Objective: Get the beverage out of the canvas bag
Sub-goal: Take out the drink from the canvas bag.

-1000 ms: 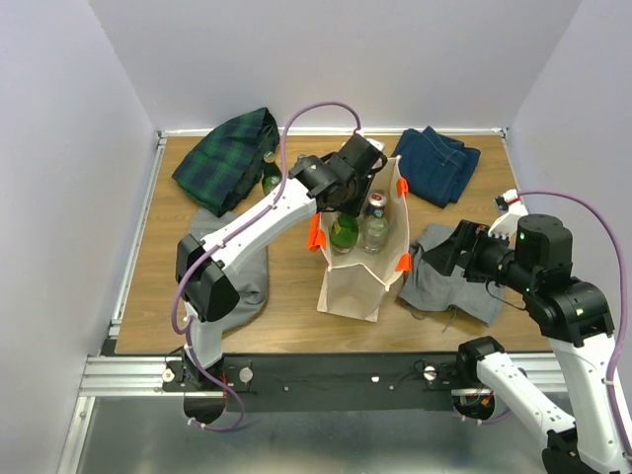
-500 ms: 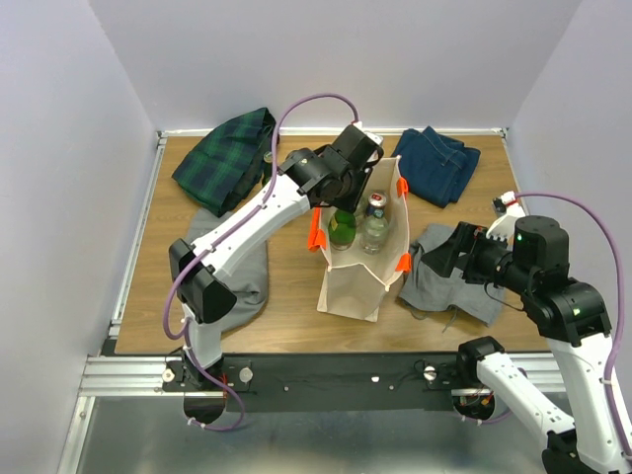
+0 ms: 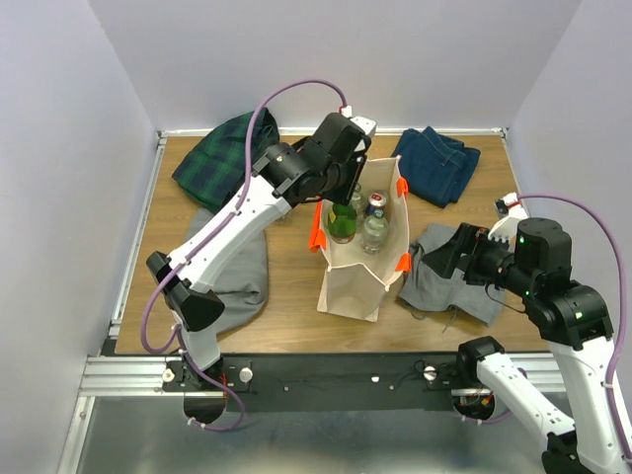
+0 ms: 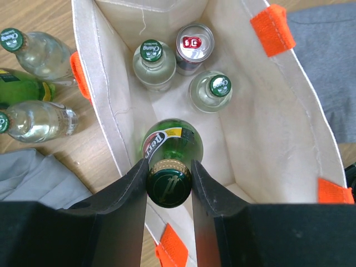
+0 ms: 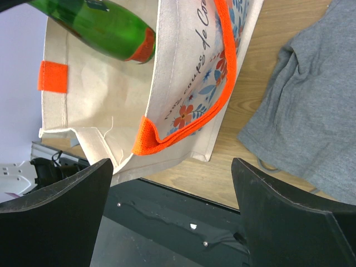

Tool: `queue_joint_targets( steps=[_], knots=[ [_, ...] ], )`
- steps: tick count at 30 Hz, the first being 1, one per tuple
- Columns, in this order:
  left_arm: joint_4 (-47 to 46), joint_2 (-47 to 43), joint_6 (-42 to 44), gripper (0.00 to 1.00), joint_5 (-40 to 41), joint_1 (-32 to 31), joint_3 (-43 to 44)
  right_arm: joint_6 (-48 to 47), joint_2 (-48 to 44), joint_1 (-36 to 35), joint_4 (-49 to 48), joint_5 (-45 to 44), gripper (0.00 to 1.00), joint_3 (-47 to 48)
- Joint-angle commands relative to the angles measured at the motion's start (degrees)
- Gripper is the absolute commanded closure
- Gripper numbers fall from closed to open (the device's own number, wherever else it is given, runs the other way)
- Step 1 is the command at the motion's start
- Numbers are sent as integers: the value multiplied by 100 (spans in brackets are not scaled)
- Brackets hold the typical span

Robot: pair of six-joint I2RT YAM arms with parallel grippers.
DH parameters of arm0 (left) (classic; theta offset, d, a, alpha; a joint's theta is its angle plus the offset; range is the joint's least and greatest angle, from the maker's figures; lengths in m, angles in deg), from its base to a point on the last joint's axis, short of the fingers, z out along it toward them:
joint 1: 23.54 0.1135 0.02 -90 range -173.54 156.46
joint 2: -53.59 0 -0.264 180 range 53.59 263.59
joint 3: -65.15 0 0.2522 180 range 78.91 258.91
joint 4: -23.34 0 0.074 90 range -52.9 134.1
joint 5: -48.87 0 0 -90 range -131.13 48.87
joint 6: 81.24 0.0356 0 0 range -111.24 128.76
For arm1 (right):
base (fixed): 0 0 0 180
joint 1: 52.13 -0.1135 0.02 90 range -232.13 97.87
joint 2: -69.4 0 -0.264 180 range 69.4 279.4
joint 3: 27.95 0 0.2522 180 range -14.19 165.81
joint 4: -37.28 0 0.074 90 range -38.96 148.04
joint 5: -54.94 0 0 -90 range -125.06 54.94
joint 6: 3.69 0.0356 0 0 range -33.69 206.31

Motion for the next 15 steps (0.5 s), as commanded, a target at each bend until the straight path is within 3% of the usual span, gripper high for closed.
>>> queue_joint_targets(
  steps=[1, 15],
  knots=[
    [-245, -507, 5, 100, -71, -11, 430, 10, -34, -16, -91, -40, 4, 101],
    [90, -622, 75, 100, 52, -11, 1168, 27, -16, -25, -109, -31, 4, 31]
  ],
)
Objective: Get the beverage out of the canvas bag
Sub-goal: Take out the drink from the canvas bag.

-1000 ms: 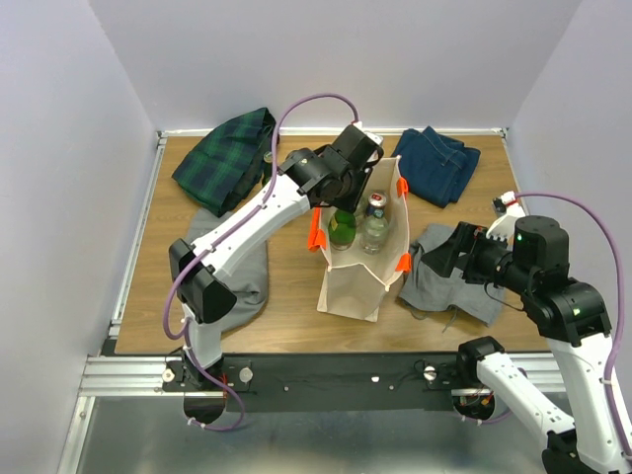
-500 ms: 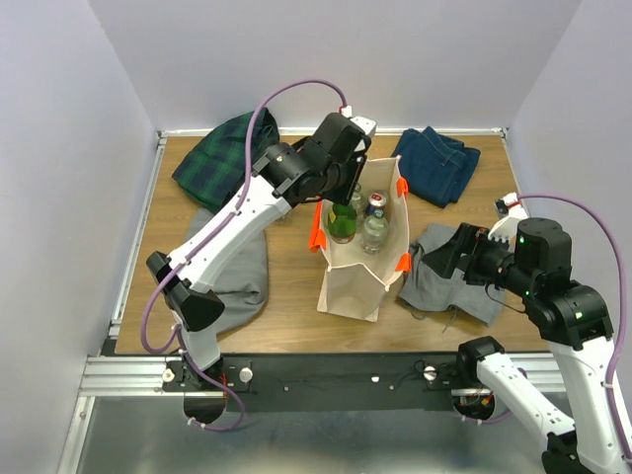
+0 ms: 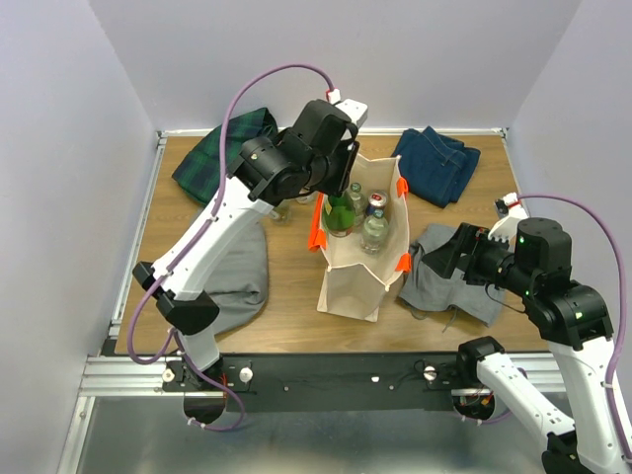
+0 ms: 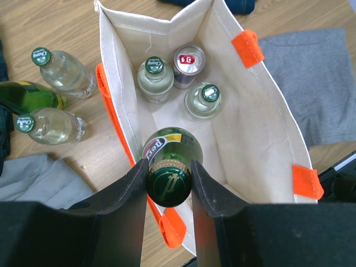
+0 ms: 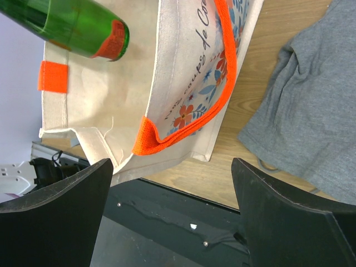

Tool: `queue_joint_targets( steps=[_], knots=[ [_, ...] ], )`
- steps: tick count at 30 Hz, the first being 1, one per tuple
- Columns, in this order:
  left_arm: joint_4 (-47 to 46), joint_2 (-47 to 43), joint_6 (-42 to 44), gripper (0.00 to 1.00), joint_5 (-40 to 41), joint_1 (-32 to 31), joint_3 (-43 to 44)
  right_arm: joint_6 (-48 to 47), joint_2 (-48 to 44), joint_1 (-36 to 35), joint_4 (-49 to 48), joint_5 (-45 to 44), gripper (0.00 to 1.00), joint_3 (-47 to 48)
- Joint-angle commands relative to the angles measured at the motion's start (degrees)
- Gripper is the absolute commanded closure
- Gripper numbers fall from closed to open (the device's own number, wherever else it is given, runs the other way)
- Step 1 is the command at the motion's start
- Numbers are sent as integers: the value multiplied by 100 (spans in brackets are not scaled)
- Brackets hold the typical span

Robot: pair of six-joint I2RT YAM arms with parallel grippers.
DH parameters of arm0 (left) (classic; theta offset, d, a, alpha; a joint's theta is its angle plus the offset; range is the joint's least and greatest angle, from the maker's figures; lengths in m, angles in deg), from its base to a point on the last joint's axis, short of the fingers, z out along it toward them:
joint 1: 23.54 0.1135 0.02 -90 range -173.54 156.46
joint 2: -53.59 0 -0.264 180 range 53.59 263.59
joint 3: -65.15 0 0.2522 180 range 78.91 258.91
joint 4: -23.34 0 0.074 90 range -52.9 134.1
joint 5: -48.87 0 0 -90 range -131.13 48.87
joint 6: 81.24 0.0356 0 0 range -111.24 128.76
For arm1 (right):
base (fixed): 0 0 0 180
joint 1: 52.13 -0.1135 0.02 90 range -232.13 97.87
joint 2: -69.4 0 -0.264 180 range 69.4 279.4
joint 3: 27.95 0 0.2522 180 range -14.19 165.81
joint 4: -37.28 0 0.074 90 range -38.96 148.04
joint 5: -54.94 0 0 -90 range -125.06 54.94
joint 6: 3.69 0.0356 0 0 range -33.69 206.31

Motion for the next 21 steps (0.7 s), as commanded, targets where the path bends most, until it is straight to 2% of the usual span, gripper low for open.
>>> queue_joint_targets(
  steps=[1, 21],
  knots=[
    [-332, -438, 51, 100, 59, -11, 401, 8, -18, -25, -100, -22, 4, 31],
    [-666, -1035, 60, 100, 568, -20, 464, 25, -54, -25, -74, -31, 4, -5]
  ],
)
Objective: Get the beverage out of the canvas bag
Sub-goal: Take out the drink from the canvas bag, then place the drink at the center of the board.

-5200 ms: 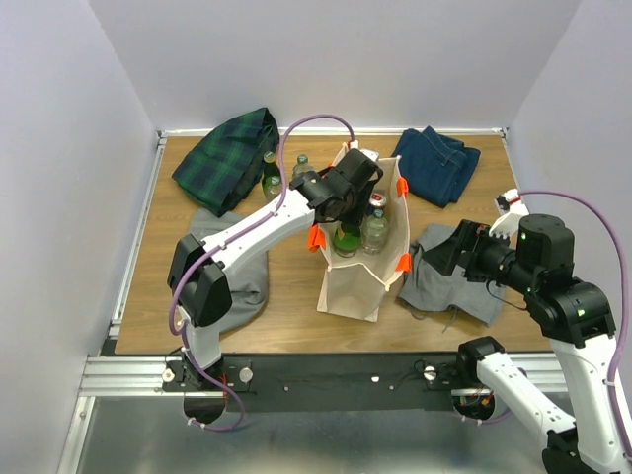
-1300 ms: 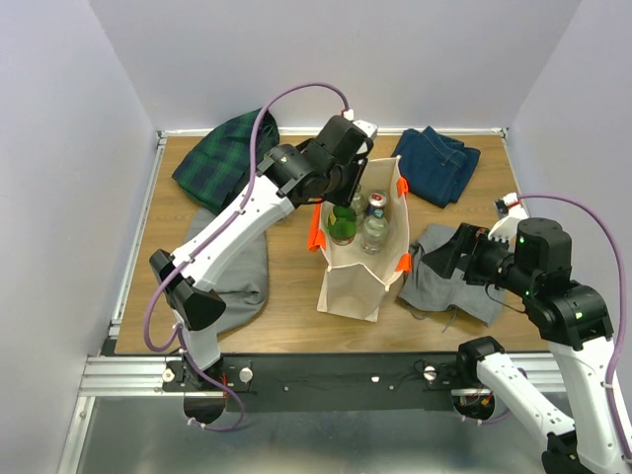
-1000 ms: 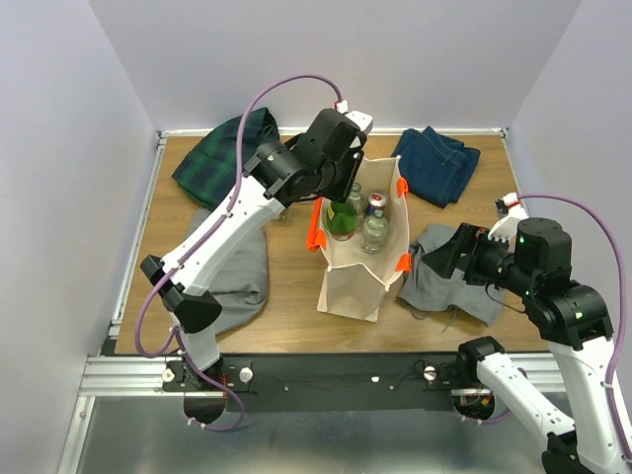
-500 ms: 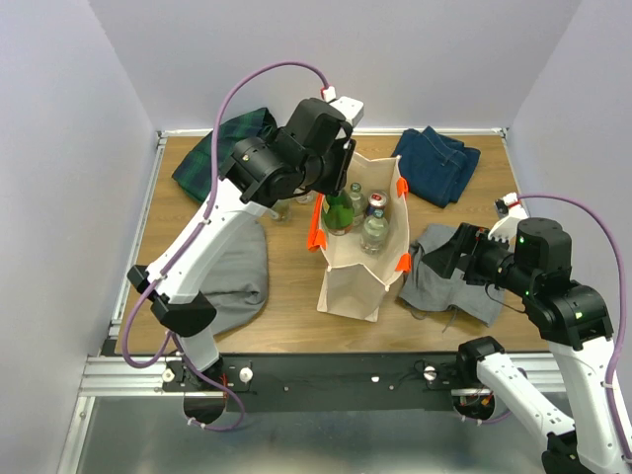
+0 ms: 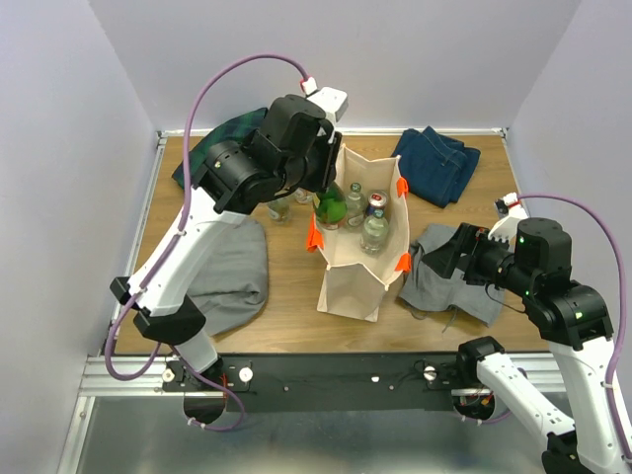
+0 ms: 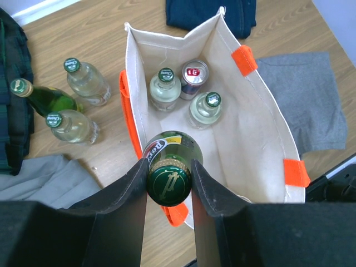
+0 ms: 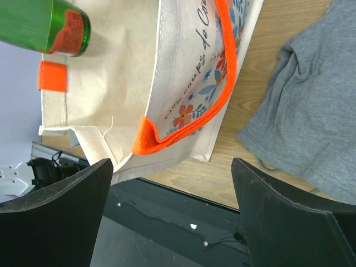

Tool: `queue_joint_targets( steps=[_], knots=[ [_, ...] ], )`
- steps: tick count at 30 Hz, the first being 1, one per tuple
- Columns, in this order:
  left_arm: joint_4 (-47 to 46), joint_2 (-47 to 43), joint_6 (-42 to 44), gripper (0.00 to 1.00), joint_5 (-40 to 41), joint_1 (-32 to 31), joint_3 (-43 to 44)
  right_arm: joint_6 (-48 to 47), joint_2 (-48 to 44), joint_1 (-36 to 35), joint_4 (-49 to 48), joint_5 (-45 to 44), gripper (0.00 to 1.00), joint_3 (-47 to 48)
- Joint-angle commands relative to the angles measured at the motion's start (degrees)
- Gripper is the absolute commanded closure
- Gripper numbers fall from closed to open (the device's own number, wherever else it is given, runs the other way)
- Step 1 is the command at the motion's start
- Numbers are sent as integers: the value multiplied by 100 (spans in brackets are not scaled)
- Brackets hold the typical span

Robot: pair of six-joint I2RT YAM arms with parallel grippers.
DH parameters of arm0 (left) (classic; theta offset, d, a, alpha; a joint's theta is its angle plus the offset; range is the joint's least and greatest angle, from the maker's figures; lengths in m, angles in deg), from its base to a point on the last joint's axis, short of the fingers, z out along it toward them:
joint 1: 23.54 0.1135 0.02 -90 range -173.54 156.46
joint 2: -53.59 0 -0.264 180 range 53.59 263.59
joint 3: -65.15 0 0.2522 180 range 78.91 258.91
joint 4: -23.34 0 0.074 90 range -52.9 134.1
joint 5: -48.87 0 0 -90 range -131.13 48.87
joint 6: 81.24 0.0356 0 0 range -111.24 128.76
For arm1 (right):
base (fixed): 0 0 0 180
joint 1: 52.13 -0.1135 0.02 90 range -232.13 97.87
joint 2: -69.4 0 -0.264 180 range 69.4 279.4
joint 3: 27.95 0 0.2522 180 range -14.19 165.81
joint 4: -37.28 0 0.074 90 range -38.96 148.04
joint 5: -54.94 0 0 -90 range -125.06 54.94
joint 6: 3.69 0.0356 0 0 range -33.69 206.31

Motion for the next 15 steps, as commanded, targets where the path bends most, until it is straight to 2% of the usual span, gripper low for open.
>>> queue_joint_targets(
  steps=[1, 15],
  knots=[
    [-869, -570, 58, 100, 376, -11, 207, 16, -54, -25, -80, -40, 4, -5],
    [-1010, -974, 180, 100, 886, -11, 208, 34, -54, -25, -89, -22, 4, -22]
  ],
)
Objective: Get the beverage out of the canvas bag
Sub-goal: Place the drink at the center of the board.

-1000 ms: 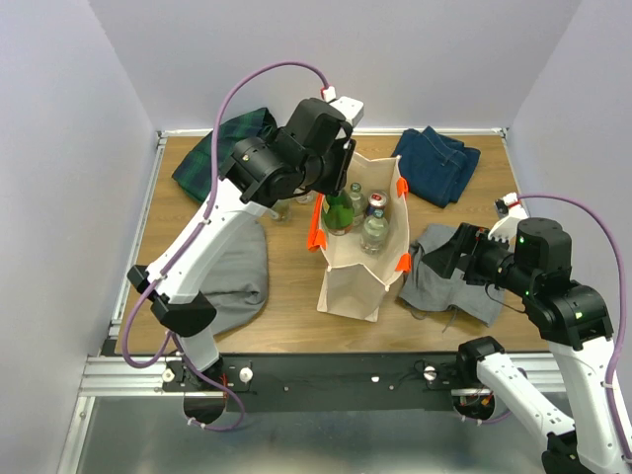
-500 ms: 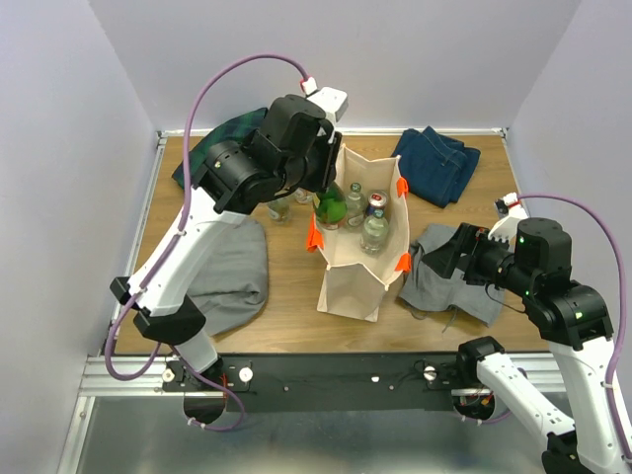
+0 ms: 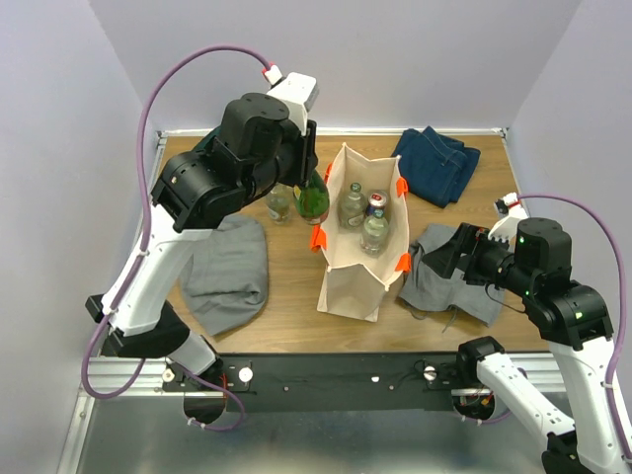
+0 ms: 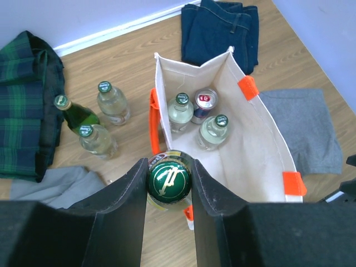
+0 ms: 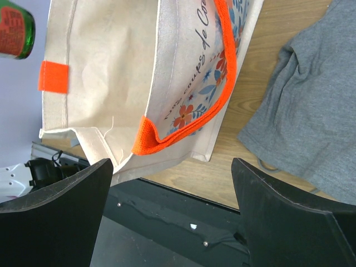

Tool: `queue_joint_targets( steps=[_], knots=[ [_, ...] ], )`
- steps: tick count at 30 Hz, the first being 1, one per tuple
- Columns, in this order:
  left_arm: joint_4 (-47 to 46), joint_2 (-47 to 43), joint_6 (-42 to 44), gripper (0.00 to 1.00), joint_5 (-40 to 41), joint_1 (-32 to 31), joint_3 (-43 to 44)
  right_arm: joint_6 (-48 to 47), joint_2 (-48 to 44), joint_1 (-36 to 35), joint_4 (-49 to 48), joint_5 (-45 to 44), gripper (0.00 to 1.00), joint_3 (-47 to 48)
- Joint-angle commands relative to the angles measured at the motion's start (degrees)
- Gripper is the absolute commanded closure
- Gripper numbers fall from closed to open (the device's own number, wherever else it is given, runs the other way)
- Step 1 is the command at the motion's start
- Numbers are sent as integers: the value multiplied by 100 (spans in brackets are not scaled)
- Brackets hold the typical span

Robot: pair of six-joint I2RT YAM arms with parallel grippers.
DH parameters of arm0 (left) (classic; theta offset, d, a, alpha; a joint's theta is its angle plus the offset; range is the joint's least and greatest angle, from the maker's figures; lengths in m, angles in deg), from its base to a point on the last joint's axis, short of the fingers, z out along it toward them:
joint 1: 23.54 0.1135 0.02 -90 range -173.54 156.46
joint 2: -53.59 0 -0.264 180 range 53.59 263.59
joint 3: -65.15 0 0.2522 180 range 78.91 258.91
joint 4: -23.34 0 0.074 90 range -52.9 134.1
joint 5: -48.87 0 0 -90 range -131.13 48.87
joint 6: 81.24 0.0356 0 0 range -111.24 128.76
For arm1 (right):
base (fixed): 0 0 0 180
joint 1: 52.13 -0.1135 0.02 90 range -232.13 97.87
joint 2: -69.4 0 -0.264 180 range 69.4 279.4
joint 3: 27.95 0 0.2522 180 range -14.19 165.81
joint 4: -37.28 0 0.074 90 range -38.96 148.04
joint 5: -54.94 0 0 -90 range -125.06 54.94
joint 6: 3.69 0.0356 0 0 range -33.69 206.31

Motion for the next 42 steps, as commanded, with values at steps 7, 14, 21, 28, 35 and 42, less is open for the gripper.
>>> queue_joint_targets(
  steps=[7, 14, 21, 28, 35, 42],
  knots=[
    [-932, -422, 161, 100, 945, -2, -188, 25, -36, -25, -89, -7, 4, -22],
    [-1283, -431, 267, 100, 990, 296, -627, 25, -54, -16, -62, -16, 4, -22],
    [-1784, -405, 223, 100, 525, 806, -1452, 34, -36, -25, -54, -42, 4, -31],
    [-2400, -378, 249, 100, -65, 1228, -2113, 43, 17, -16, -54, -42, 4, -22],
    [-3058, -220, 328, 100, -232, 1333, -2526, 60, 52, -16, -63, -59, 4, -22],
    [-3489, 9, 328, 100, -329, 1369, -2851, 69, 87, -25, -27, -112, 4, 31]
  ],
)
